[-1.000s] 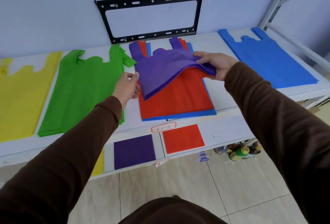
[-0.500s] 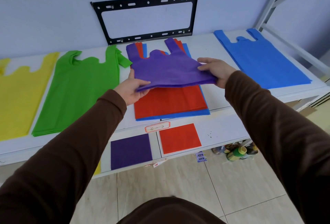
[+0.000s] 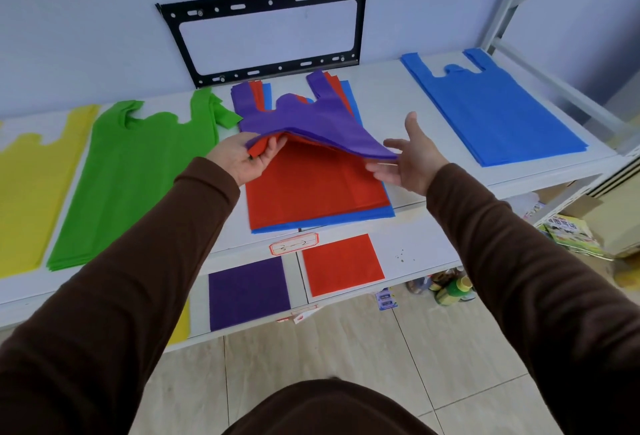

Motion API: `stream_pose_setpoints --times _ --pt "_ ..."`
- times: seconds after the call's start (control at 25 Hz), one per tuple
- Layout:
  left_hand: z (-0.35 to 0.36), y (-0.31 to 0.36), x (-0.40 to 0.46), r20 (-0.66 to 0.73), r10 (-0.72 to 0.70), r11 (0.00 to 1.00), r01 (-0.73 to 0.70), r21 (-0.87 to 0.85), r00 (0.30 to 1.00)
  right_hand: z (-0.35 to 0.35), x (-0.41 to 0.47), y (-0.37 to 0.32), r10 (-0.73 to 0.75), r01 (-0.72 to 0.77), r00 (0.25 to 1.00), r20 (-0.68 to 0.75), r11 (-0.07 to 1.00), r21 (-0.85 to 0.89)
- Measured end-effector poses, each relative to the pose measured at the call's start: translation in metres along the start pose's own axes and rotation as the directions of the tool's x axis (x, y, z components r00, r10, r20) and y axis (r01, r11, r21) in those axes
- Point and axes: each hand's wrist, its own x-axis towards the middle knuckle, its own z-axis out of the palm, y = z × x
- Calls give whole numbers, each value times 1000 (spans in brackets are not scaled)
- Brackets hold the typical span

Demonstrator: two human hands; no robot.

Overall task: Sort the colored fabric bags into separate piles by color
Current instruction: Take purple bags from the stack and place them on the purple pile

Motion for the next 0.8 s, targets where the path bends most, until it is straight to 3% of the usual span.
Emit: stream_pose_setpoints --times 0.04,0.08,0.12,0.16,0.2,0.28,0.36,0.52,0.64,0.72,0.8 --pt "0 -2 0 -13 18 997 -17 75 1000 4 -1 -2 -40 39 999 -22 998 -53" --pt "1 -4 -1 -39 55 982 -47 181 998 7 -2 -3 -139 120 987 -77 969 -216" --pt "0 -7 1 -68 113 948 -87 306 991 9 -2 -4 -312 230 943 -115 862 -452" --pt "-1 -8 4 -79 180 890 -128 438 981 13 -2 -5 -493 353 869 -37 670 -653" --pt "-2 -10 9 -59 242 830 -176 529 968 23 -6 -4 -560 479 814 157 493 -726" --pt "-4 -15 12 20 314 777 -269 569 949 48 -13 7 -367 619 784 501 387 -683" --pt "-9 -19 14 77 348 785 -336 521 934 69 -15 24 -244 641 765 596 383 -665" --pt "-16 -21 14 154 344 799 -375 471 926 80 -8 44 -355 686 727 587 353 -636" --pt "-21 -23 13 149 329 802 -359 478 933 78 -6 52 -450 665 747 489 501 -554" --pt "-24 -25 13 122 295 797 -315 516 948 79 -10 53 -384 580 811 442 631 -516" --pt "-28 -25 14 95 290 787 -294 543 952 80 -13 56 -341 522 849 404 656 -545"
